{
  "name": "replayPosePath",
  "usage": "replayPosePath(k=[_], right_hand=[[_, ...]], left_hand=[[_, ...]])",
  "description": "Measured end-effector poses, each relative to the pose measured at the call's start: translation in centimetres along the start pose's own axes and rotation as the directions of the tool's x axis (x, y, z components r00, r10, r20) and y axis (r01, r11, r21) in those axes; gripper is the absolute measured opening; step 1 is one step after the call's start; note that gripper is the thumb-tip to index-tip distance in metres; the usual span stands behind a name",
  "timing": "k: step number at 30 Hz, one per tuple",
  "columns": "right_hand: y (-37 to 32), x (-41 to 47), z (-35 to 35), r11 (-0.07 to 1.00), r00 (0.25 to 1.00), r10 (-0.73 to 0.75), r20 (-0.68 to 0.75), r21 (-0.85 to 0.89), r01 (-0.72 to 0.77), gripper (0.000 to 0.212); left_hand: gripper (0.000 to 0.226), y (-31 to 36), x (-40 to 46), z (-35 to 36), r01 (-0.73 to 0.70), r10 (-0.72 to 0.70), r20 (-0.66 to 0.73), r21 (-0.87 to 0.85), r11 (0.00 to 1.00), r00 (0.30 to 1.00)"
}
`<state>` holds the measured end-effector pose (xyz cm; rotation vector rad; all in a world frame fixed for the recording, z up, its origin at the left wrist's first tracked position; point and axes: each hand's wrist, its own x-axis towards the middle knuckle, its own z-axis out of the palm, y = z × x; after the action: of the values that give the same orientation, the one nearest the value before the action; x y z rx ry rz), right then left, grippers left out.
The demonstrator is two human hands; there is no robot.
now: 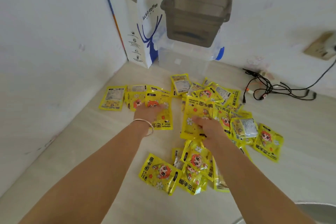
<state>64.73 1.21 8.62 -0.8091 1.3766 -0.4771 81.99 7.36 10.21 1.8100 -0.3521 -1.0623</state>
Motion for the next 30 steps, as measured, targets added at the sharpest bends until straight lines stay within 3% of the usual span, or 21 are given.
replayPosePath(k=[2,6,9,10,14,17,23,27,30], right_hand=[[0.0,-1.0,-3.6,0.987,1.0,-0.006,-0.002,0.16,0.006,0.02],[0.7,-3.1,-11.4,0.927,0.997,-0.014,-0.076,0.373,0.042,0.029],[1.9,-4.7,-17.7,0.873,0.988,-0.017,-0.152,0.479,0.089,0.025],[2.3,-5.3,-20.0,0.856,0.984,-0.017,-0.176,0.507,0.106,0.024],[5.0,-7.9,-30.4,0.795,0.956,0.014,-0.292,0.583,0.166,0.022],[7.8,-10.0,-38.5,0.757,0.926,0.068,-0.371,0.624,0.195,0.031],[14.8,-13.8,-51.9,0.616,0.853,0.218,-0.475,0.744,0.257,0.015],[20.0,-15.5,-58.0,0.494,0.765,0.401,-0.503,0.822,0.282,0.022],[23.1,-15.9,-61.9,0.418,0.726,0.474,-0.498,0.853,0.312,0.011]], left_hand=[[0.017,0.3,-2.2,3.2,-0.009,0.008,0.095,0.01,1.0,0.995],[0.015,-0.2,-6.6,11.0,-0.036,0.014,0.285,0.071,0.997,0.958],[0.041,-1.6,-10.5,17.7,-0.063,0.015,0.384,0.112,0.992,0.923],[0.04,-2.2,-11.7,20.0,-0.097,0.034,0.414,0.133,0.986,0.909],[0.001,-3.9,-18.2,29.5,-0.179,0.044,0.566,0.186,0.966,0.823],[0.003,-5.8,-22.8,36.6,-0.224,0.029,0.645,0.223,0.949,0.763],[0.01,-12.2,-30.5,49.4,-0.232,-0.106,0.746,0.334,0.914,0.657],[0.014,-16.2,-34.8,55.9,-0.266,-0.219,0.788,0.433,0.861,0.575],[0.014,-19.1,-36.5,60.8,-0.302,-0.307,0.799,0.506,0.808,0.517]])
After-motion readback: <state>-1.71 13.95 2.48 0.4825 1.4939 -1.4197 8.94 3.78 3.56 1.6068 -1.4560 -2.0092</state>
